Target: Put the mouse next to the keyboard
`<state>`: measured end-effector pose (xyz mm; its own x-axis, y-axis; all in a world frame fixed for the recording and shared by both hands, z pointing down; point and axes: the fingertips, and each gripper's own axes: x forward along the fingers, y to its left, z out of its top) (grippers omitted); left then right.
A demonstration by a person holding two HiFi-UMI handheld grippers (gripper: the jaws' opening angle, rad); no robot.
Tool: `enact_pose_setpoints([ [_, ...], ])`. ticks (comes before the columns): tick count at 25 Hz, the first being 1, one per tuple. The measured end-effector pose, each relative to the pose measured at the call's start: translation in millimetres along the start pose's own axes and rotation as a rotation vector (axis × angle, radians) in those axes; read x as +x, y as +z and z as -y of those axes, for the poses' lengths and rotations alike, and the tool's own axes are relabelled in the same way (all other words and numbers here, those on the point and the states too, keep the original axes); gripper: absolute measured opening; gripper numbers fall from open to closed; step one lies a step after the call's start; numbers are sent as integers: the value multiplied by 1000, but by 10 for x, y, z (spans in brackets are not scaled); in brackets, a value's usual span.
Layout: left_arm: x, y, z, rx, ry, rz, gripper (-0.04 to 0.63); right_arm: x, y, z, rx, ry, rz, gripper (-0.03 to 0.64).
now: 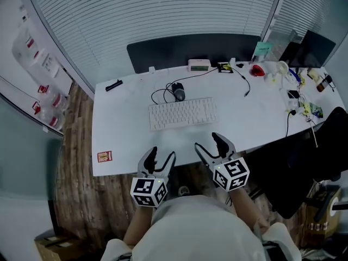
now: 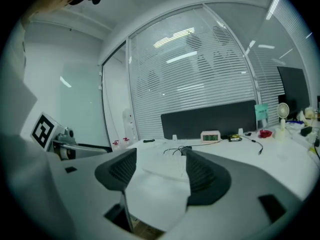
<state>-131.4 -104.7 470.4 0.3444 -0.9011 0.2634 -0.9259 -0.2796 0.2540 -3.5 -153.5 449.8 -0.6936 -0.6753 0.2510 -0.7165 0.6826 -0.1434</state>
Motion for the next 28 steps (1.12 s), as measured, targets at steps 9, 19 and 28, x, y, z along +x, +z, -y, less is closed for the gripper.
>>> enact_pose_setpoints([
  [9, 75, -50, -274, -31, 40, -20, 272, 468, -11, 121, -33, 13, -51, 299],
  [19, 400, 41, -594, -51, 106, -20, 272, 1311, 39, 634, -78, -5, -113, 300],
  [28, 813, 152, -863, -78, 157, -30, 272, 2245, -59, 1082, -101, 0, -215, 301],
])
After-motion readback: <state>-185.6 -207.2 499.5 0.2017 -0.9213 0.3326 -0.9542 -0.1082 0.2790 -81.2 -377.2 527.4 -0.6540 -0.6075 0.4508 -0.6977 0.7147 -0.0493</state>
